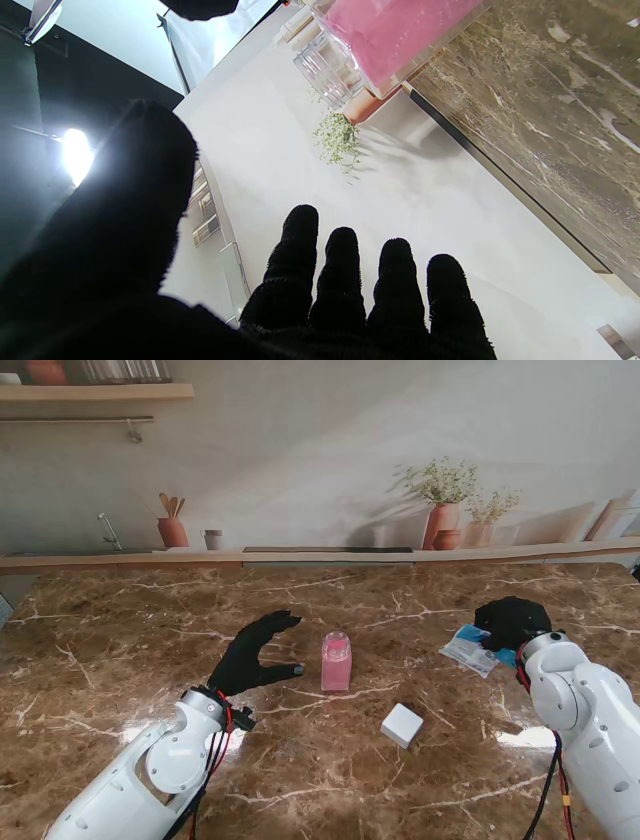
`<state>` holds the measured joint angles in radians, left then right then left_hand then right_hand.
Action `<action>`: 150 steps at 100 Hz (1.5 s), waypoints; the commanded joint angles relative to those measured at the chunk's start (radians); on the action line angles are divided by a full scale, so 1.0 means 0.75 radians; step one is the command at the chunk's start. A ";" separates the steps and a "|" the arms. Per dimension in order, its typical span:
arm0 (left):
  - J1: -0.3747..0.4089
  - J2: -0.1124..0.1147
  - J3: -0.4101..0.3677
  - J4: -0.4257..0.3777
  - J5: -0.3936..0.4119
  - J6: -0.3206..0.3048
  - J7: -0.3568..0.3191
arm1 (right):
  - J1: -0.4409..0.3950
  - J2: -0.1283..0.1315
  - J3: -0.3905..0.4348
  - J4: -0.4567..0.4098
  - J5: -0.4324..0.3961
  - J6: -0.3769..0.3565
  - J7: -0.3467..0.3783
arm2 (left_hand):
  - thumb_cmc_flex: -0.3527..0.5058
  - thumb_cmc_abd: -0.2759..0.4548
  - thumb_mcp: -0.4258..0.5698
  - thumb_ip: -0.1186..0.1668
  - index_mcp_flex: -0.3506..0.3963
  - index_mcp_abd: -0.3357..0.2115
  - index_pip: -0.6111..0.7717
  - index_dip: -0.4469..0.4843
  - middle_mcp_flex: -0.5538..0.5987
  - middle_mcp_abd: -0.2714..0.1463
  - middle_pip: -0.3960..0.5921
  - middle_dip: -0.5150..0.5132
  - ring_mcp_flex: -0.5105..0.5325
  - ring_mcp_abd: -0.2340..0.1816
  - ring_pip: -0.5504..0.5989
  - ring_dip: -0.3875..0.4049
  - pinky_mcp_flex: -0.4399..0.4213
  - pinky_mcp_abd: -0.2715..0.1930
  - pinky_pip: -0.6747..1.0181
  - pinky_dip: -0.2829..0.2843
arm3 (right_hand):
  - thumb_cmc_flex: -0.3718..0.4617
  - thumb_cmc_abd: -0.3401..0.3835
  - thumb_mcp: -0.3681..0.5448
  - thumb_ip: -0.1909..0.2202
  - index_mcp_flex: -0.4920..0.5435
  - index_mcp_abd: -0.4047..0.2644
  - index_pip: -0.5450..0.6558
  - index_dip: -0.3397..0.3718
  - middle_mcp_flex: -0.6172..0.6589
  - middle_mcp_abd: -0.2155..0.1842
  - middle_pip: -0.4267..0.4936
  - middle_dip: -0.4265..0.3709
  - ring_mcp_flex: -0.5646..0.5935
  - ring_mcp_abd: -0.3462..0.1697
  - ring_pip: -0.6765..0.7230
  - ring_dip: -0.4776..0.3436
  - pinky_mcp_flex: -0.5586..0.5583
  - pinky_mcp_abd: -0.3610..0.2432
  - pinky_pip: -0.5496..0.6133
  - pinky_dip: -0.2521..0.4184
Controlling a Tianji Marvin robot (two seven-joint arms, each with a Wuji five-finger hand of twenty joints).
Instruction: Fill the seasoning bottle
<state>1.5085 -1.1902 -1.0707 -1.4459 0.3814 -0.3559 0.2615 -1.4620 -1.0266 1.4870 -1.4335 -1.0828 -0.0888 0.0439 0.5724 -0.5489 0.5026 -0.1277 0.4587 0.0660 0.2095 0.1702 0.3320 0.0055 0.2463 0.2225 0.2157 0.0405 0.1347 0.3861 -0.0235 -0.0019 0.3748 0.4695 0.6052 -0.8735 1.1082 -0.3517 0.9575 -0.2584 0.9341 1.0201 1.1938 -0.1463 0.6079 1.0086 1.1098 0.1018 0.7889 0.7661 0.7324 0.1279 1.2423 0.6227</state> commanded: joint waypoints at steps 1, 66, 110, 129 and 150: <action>0.009 0.005 0.000 -0.022 -0.006 0.008 -0.013 | -0.016 -0.013 0.004 -0.079 0.013 -0.002 0.005 | -0.001 0.029 0.000 0.039 0.026 0.014 0.009 0.010 0.030 0.002 -0.025 -0.011 0.047 0.024 0.011 0.000 -0.011 0.010 0.063 0.035 | 0.295 0.122 0.213 0.120 0.130 -0.127 0.030 -0.019 0.061 -0.057 0.052 0.047 0.142 -0.151 0.209 0.094 0.013 -0.027 0.037 0.027; 0.090 0.054 -0.015 -0.328 -0.022 0.160 -0.212 | -0.220 -0.069 -0.103 -0.737 0.061 0.078 -0.066 | -0.017 -0.003 -0.166 0.050 -0.041 0.104 -0.076 -0.021 -0.034 0.106 -0.045 -0.024 0.493 0.271 0.405 0.437 0.117 0.337 0.691 0.431 | 0.295 0.126 0.215 0.127 0.149 -0.108 0.014 0.012 0.087 -0.041 0.015 0.064 0.163 -0.145 0.197 0.113 0.024 -0.018 0.029 0.042; 0.092 0.065 0.023 -0.435 0.005 0.238 -0.258 | -0.206 -0.081 -0.324 -0.768 0.019 0.076 -0.208 | -0.014 -0.019 -0.222 0.046 -0.083 0.134 -0.097 -0.017 -0.032 0.151 -0.012 -0.007 0.665 0.273 0.477 0.442 0.249 0.379 0.900 0.487 | 0.291 0.121 0.220 0.127 0.149 -0.111 0.007 0.022 0.091 -0.045 0.008 0.071 0.166 -0.149 0.190 0.119 0.025 -0.021 0.020 0.050; 0.092 0.069 0.036 -0.457 0.002 0.262 -0.274 | -0.193 -0.079 -0.374 -0.774 0.019 0.055 -0.209 | -0.006 0.000 -0.188 0.047 0.002 0.113 0.012 0.054 0.089 0.160 0.030 0.020 0.772 0.244 0.559 0.461 0.346 0.347 1.015 0.485 | 0.289 0.119 0.221 0.125 0.149 -0.111 0.005 0.024 0.094 -0.044 0.005 0.072 0.167 -0.149 0.188 0.121 0.026 -0.023 0.017 0.054; 0.083 0.055 0.068 -0.439 -0.035 0.262 -0.243 | -0.172 -0.081 -0.423 -0.783 0.015 0.057 -0.220 | 0.027 -0.049 0.083 0.024 0.170 0.026 0.320 0.239 0.379 0.163 0.148 0.092 0.986 0.220 0.667 0.468 0.572 0.337 1.195 0.392 | 0.282 0.118 0.224 0.121 0.141 -0.113 -0.001 0.025 0.092 -0.049 0.000 0.071 0.168 -0.155 0.178 0.117 0.029 -0.025 0.012 0.057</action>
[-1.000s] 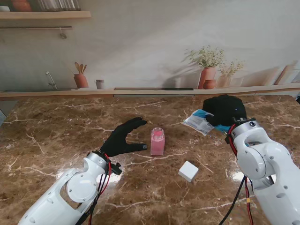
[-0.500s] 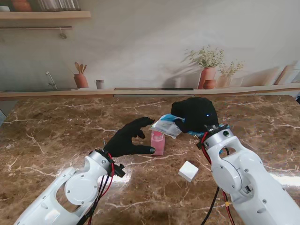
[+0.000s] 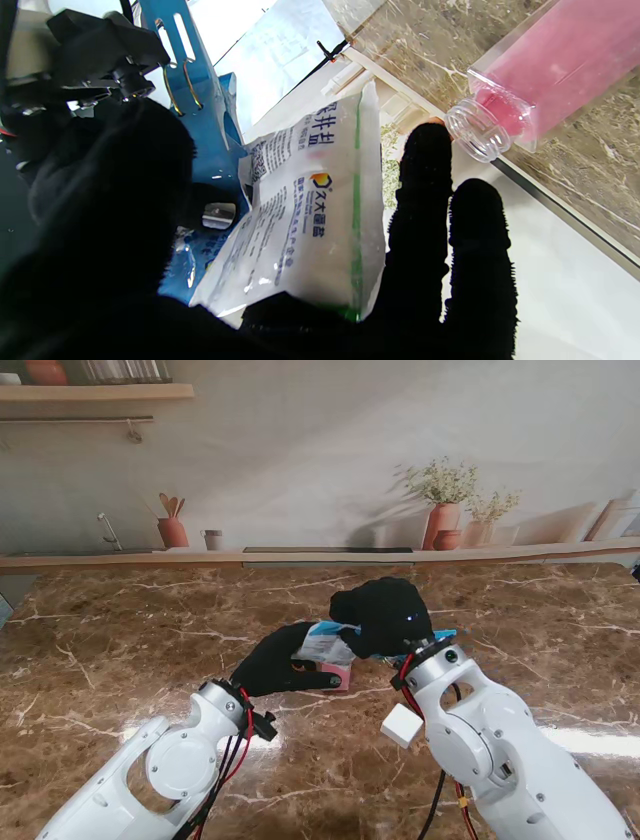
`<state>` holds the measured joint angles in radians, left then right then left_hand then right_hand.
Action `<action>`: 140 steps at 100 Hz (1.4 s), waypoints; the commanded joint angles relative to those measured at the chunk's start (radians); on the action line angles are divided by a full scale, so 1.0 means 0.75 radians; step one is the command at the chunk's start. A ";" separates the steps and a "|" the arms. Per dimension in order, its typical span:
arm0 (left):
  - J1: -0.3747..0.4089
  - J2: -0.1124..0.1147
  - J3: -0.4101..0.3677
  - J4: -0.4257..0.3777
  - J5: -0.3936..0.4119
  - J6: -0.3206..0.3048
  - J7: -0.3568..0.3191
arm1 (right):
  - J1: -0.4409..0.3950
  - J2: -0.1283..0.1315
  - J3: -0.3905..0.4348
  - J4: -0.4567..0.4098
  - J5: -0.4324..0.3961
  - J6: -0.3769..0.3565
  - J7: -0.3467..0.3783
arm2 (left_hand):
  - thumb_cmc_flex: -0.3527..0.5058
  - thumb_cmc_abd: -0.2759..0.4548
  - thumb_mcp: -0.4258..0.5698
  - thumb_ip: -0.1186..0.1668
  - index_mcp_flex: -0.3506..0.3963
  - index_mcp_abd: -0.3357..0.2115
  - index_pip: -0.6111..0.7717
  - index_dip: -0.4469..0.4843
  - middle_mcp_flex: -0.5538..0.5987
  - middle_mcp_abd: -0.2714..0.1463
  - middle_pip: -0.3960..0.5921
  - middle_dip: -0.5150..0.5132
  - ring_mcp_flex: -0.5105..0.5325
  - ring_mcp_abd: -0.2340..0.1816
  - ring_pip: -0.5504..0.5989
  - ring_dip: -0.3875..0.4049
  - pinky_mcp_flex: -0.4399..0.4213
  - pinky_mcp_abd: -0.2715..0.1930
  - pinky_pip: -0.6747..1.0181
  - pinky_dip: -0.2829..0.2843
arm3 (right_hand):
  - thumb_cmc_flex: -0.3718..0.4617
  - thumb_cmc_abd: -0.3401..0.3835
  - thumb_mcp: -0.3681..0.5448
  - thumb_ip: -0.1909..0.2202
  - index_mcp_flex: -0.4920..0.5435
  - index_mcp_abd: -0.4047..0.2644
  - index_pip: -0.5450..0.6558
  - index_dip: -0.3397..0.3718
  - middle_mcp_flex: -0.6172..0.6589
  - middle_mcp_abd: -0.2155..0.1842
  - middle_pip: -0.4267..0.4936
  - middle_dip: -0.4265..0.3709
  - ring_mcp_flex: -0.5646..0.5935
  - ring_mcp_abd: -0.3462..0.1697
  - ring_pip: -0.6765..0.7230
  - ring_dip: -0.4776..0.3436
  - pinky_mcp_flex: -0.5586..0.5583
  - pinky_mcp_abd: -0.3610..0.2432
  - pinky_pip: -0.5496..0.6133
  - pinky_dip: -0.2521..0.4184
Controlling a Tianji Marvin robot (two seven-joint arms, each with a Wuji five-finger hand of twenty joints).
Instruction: Fill the seasoning bottle
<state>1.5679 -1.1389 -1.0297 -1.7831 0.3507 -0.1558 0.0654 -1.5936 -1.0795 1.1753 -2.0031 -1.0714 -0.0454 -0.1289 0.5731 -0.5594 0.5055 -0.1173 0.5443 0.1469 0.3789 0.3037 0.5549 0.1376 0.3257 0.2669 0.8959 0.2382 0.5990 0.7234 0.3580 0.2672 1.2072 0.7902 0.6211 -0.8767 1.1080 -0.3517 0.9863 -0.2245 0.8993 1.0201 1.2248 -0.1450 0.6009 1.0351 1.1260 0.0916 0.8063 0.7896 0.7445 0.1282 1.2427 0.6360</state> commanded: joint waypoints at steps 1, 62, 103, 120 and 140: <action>0.004 -0.014 0.014 0.010 0.005 -0.004 0.020 | 0.005 -0.010 -0.009 -0.024 -0.001 0.000 0.011 | 0.031 -0.036 0.091 0.008 0.066 -0.088 0.107 0.068 0.097 -0.015 0.049 0.036 0.087 -0.046 0.051 0.018 0.072 -0.023 0.089 -0.041 | 0.261 0.121 0.225 0.120 0.102 -0.158 0.045 0.025 0.051 -0.050 0.009 0.035 0.147 -0.143 0.154 0.085 0.014 -0.026 0.011 0.039; 0.025 -0.063 0.023 0.059 -0.166 -0.015 0.135 | 0.042 -0.007 -0.058 -0.005 -0.037 -0.022 -0.001 | 0.609 -0.040 0.464 -0.082 0.600 -0.335 0.736 0.115 0.849 -0.025 -0.040 0.643 0.449 -0.072 0.253 0.147 0.499 0.036 0.248 -0.130 | 0.205 0.088 0.227 0.105 0.034 -0.165 -0.020 -0.075 0.027 -0.049 -0.075 -0.086 0.101 -0.146 0.025 -0.017 -0.019 -0.038 -0.041 0.041; 0.019 -0.101 0.033 0.124 -0.146 -0.107 0.291 | -0.103 0.021 0.071 -0.153 -0.187 -0.022 0.175 | 0.649 -0.037 0.577 -0.114 0.683 -0.307 0.761 0.375 0.838 -0.068 0.098 0.759 0.455 -0.094 0.250 0.193 0.495 0.061 0.212 -0.082 | -0.515 0.153 -0.051 0.270 -0.539 0.205 -0.786 -0.534 -0.617 0.060 -0.490 -0.717 -0.534 -0.170 -0.756 -0.442 -0.572 -0.053 -0.673 -0.006; 0.024 -0.103 0.022 0.126 -0.142 -0.118 0.303 | -0.205 0.031 0.171 -0.257 -0.187 -0.003 0.374 | 0.646 -0.036 0.577 -0.116 0.684 -0.311 0.758 0.385 0.838 -0.069 0.104 0.755 0.456 -0.093 0.249 0.194 0.495 0.058 0.213 -0.079 | -0.677 0.251 -0.187 0.257 -0.842 0.490 -1.010 -0.617 -0.951 0.222 -0.661 -0.889 -0.856 -0.100 -0.915 -0.587 -0.751 -0.070 -0.860 -0.050; 0.031 -0.103 0.012 0.123 -0.133 -0.132 0.315 | -0.267 0.041 0.211 -0.321 -0.267 0.066 0.585 | 0.642 -0.036 0.577 -0.117 0.684 -0.318 0.754 0.393 0.838 -0.076 0.108 0.752 0.458 -0.092 0.251 0.196 0.495 0.055 0.217 -0.073 | -0.797 0.405 -0.448 0.384 -1.133 0.681 -1.086 -0.554 -1.231 0.361 -0.742 -1.025 -1.096 -0.045 -0.960 -0.689 -0.875 -0.091 -0.948 -0.068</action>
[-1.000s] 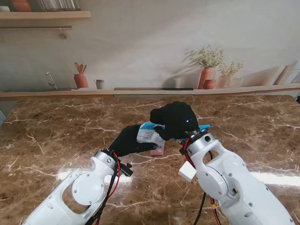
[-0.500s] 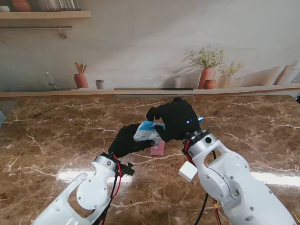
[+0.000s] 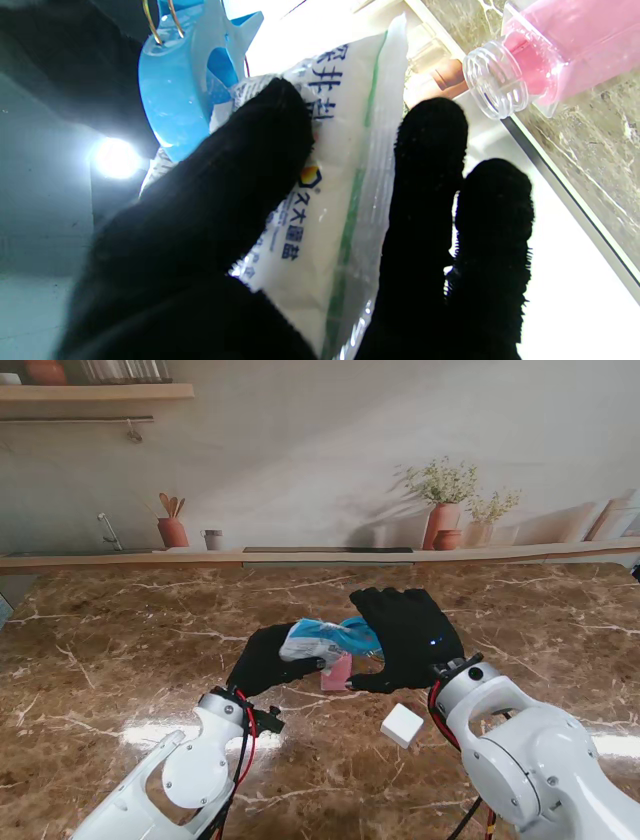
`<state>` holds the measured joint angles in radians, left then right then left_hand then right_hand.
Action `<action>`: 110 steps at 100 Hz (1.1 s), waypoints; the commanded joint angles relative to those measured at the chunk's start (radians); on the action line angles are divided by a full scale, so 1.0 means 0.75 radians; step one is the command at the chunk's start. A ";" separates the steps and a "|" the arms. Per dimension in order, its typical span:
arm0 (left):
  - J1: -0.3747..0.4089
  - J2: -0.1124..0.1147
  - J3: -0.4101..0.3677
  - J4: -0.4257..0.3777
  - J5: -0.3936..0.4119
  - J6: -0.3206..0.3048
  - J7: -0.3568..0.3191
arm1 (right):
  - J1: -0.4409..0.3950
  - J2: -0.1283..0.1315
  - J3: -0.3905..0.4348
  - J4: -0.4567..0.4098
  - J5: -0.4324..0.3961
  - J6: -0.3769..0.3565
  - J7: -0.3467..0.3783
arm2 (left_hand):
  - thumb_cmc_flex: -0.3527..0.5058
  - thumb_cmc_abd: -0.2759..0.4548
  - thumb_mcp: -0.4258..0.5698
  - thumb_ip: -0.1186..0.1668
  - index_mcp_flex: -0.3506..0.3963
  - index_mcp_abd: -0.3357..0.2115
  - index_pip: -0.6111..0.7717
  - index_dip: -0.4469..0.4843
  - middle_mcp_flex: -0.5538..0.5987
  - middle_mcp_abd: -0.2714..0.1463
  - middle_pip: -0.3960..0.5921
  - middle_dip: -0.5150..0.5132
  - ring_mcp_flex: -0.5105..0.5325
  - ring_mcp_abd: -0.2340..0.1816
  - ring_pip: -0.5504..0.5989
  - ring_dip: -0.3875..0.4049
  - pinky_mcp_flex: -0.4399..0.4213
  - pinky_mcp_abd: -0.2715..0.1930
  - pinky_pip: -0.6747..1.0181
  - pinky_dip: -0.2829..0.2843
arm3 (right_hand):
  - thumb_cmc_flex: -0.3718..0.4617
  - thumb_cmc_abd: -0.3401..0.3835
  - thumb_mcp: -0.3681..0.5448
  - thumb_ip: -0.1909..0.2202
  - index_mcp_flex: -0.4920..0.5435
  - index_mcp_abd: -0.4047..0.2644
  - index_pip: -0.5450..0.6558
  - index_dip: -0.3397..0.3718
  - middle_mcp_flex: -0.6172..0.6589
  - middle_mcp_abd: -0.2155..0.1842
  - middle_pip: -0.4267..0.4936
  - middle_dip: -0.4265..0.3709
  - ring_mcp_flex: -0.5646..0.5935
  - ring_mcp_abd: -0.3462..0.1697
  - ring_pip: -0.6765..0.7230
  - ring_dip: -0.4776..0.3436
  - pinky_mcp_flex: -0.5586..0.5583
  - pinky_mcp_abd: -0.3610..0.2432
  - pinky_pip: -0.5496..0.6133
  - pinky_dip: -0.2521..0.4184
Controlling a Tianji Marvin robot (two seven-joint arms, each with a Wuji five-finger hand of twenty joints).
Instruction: Fill the seasoning bottle
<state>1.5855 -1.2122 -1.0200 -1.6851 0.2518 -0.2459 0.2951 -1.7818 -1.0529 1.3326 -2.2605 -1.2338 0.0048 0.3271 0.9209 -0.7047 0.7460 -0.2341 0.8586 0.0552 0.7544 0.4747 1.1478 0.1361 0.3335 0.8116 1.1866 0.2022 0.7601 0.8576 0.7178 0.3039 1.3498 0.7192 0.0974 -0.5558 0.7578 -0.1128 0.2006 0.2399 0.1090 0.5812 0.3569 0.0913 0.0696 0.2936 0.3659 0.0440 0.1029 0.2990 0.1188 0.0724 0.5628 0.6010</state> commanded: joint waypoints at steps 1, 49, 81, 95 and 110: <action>0.008 -0.006 -0.001 -0.007 -0.001 -0.013 0.010 | -0.016 0.006 0.001 0.023 -0.058 0.002 -0.018 | 0.178 0.158 0.256 0.039 0.265 -0.196 0.253 0.166 0.047 -0.074 0.098 0.025 0.071 -0.045 0.036 0.017 0.016 0.006 0.027 0.022 | -0.100 -0.026 0.026 0.067 -0.090 0.065 -0.034 0.032 -0.079 0.048 -0.034 -0.037 -0.089 0.018 -0.024 -0.036 -0.044 -0.019 -0.043 -0.021; 0.020 -0.001 -0.027 -0.021 0.010 -0.044 0.009 | -0.020 0.003 0.006 0.084 -0.218 0.120 0.109 | 0.169 0.158 0.257 0.035 0.259 -0.213 0.254 0.185 0.048 -0.084 0.103 0.022 0.074 -0.041 0.044 0.024 0.016 -0.005 0.039 0.041 | -0.061 -0.075 0.052 0.071 -0.095 0.027 -0.012 0.082 -0.095 0.015 0.014 -0.030 -0.149 -0.016 -0.009 -0.047 -0.061 -0.042 -0.031 -0.012; 0.025 -0.001 -0.034 -0.023 0.006 -0.052 0.008 | -0.026 -0.004 0.005 0.153 -0.336 0.158 -0.066 | 0.171 0.160 0.257 0.033 0.255 -0.206 0.251 0.191 0.044 -0.080 0.102 0.023 0.068 -0.034 0.041 0.026 0.007 -0.001 0.036 0.049 | 0.315 -0.150 -0.062 0.125 0.203 -0.216 0.258 0.262 0.293 -0.175 0.245 0.192 0.120 -0.071 0.100 0.019 0.095 -0.024 0.084 0.021; 0.027 -0.001 -0.036 -0.025 0.008 -0.053 0.011 | -0.021 -0.006 -0.002 0.202 -0.352 0.179 -0.262 | 0.172 0.161 0.257 0.033 0.255 -0.206 0.250 0.192 0.042 -0.080 0.102 0.023 0.067 -0.028 0.041 0.026 0.001 0.002 0.036 0.053 | 0.452 -0.232 0.262 0.075 0.446 -0.384 0.397 0.377 0.561 -0.266 0.346 0.299 0.384 -0.118 0.183 0.094 0.240 -0.006 0.215 0.046; 0.032 0.000 -0.038 -0.026 0.010 -0.054 0.011 | -0.003 -0.006 -0.004 0.245 -0.345 0.170 -0.422 | 0.173 0.162 0.256 0.033 0.254 -0.203 0.249 0.194 0.041 -0.078 0.101 0.023 0.064 -0.024 0.039 0.027 -0.004 0.005 0.037 0.058 | 0.428 -0.365 0.653 -0.021 0.632 -0.549 0.589 0.532 0.777 -0.334 0.463 0.401 0.635 -0.156 0.274 0.180 0.421 -0.011 0.371 0.077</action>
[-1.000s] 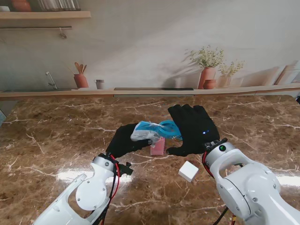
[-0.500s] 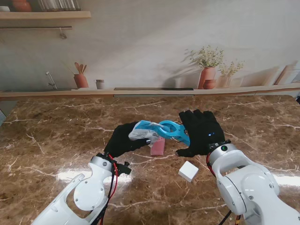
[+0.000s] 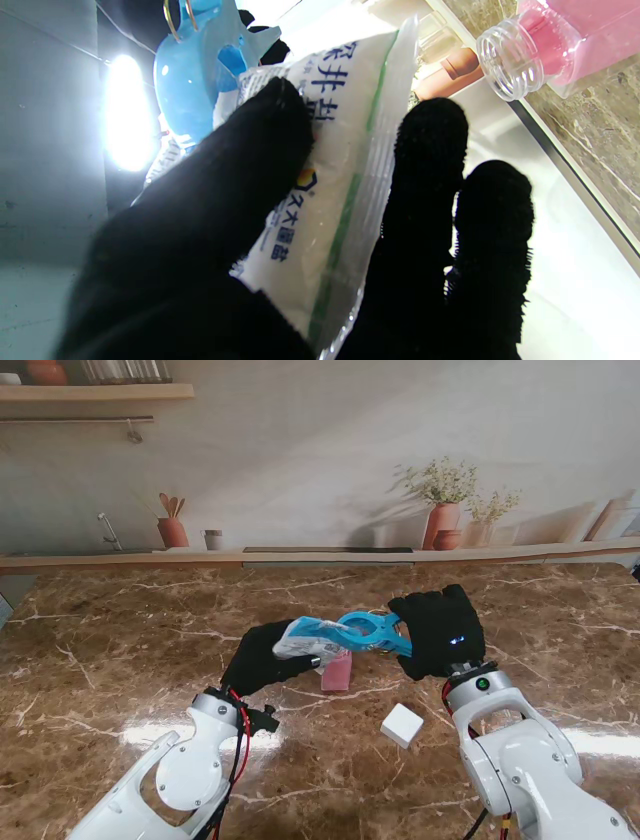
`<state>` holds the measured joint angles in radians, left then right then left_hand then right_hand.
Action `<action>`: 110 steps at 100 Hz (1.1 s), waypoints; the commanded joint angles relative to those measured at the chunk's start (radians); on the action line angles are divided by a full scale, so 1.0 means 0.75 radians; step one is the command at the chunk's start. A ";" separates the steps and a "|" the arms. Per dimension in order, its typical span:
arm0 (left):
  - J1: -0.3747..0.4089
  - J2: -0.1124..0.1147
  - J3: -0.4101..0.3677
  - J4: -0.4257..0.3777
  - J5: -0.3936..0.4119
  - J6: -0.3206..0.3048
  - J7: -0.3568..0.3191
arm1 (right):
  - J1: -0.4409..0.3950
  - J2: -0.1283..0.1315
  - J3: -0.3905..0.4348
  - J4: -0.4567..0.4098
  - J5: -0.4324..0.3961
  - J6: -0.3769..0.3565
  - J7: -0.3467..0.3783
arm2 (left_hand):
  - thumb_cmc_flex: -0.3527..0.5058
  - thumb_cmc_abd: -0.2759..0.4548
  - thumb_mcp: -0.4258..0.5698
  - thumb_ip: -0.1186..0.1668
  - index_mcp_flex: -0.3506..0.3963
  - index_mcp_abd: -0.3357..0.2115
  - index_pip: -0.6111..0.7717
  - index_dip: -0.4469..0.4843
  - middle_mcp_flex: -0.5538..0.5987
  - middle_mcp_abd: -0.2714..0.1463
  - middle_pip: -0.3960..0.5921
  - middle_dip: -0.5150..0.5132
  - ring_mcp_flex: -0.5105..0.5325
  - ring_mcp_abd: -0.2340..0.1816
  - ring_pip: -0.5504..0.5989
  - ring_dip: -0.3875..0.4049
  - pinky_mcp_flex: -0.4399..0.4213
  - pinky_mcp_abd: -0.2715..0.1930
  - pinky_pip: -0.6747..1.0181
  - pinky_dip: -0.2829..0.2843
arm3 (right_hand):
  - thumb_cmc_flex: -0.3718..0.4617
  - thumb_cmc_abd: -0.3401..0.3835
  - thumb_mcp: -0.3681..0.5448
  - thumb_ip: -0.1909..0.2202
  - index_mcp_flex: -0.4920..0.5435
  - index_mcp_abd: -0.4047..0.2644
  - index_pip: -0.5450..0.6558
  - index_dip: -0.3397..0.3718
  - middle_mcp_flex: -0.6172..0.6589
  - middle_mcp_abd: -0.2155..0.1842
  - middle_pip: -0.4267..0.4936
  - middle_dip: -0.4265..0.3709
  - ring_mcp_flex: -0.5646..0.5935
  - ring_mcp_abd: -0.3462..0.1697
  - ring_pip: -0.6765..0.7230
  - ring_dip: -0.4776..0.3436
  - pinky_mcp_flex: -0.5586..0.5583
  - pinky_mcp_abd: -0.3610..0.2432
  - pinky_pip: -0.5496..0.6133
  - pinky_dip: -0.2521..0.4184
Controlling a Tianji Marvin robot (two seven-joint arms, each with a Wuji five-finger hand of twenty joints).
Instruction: Fill the seasoning bottle
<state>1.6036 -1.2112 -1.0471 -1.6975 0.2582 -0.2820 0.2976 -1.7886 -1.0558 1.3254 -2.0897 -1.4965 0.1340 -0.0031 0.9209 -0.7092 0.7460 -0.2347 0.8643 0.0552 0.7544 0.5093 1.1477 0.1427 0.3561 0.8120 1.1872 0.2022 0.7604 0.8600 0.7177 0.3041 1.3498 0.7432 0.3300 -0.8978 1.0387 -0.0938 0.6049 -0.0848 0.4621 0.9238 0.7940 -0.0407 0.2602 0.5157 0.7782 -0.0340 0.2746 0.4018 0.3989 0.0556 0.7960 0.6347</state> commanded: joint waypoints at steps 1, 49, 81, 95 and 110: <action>0.008 -0.002 -0.002 -0.010 0.001 -0.006 0.008 | 0.007 -0.002 0.006 0.020 0.009 -0.003 0.013 | 0.173 0.168 0.256 0.034 0.246 -0.203 0.249 0.148 0.041 -0.088 0.071 0.022 0.063 -0.024 0.038 0.024 -0.005 0.005 0.037 0.026 | 0.118 0.090 0.280 -0.048 0.099 -0.122 0.126 0.082 0.201 -0.161 0.213 0.109 0.093 -0.053 0.047 0.046 0.052 0.012 0.064 0.032; 0.017 -0.001 -0.012 -0.015 -0.001 -0.008 0.008 | 0.035 -0.002 0.019 0.073 0.059 -0.051 -0.125 | 0.171 0.172 0.254 0.033 0.243 -0.205 0.244 0.150 0.041 -0.092 0.072 0.020 0.060 -0.020 0.040 0.029 -0.007 0.004 0.038 0.040 | 0.106 -0.230 0.244 -0.381 0.673 -0.468 0.655 0.324 0.757 -0.281 0.764 0.711 0.558 -0.108 0.830 0.514 0.389 0.091 0.708 0.202; 0.022 0.001 -0.019 -0.016 0.000 -0.006 0.006 | 0.059 -0.004 0.026 0.105 0.128 -0.079 -0.138 | 0.171 0.174 0.252 0.032 0.241 -0.206 0.241 0.149 0.040 -0.092 0.072 0.017 0.057 -0.018 0.038 0.030 -0.010 0.004 0.036 0.045 | -0.061 -0.332 0.338 -0.162 0.959 -0.369 1.159 0.474 0.866 -0.251 1.392 0.688 0.721 -0.094 1.412 0.695 0.588 0.151 1.050 0.205; 0.022 0.000 -0.021 -0.015 0.000 -0.006 0.007 | 0.067 -0.006 0.022 0.137 0.118 -0.066 -0.228 | 0.173 0.176 0.250 0.033 0.241 -0.201 0.239 0.148 0.038 -0.088 0.071 0.016 0.056 -0.015 0.036 0.029 -0.014 0.006 0.035 0.048 | -0.036 -0.348 0.372 -0.144 0.979 -0.346 1.371 0.461 0.867 -0.240 1.554 0.713 0.719 -0.095 1.620 0.802 0.624 0.170 1.125 0.247; 0.025 0.000 -0.031 -0.016 0.004 0.000 0.012 | 0.047 -0.005 0.062 0.135 0.092 -0.040 -0.201 | 0.173 0.177 0.248 0.034 0.241 -0.201 0.235 0.145 0.038 -0.086 0.069 0.014 0.054 -0.009 0.034 0.028 -0.014 0.008 0.034 0.051 | -0.030 -0.340 0.378 -0.138 0.980 -0.337 1.411 0.447 0.867 -0.232 1.590 0.710 0.718 -0.093 1.683 0.840 0.641 0.176 1.148 0.263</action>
<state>1.6167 -1.2106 -1.0653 -1.7043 0.2589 -0.2856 0.2990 -1.7390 -1.0602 1.3499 -1.9912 -1.4192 0.0862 -0.1874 0.9210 -0.7092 0.7460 -0.2352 0.8724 0.0516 0.7544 0.5258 1.1475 0.1438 0.3595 0.8120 1.1872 0.2022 0.7604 0.8699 0.7086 0.3043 1.3497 0.7573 0.1563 -1.2066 1.1993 -0.2251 1.0893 -0.2329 0.5520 1.1420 1.2569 -0.0497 0.2693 0.9154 1.2715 -0.0527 1.4805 0.9949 0.8582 0.1495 1.5860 0.7972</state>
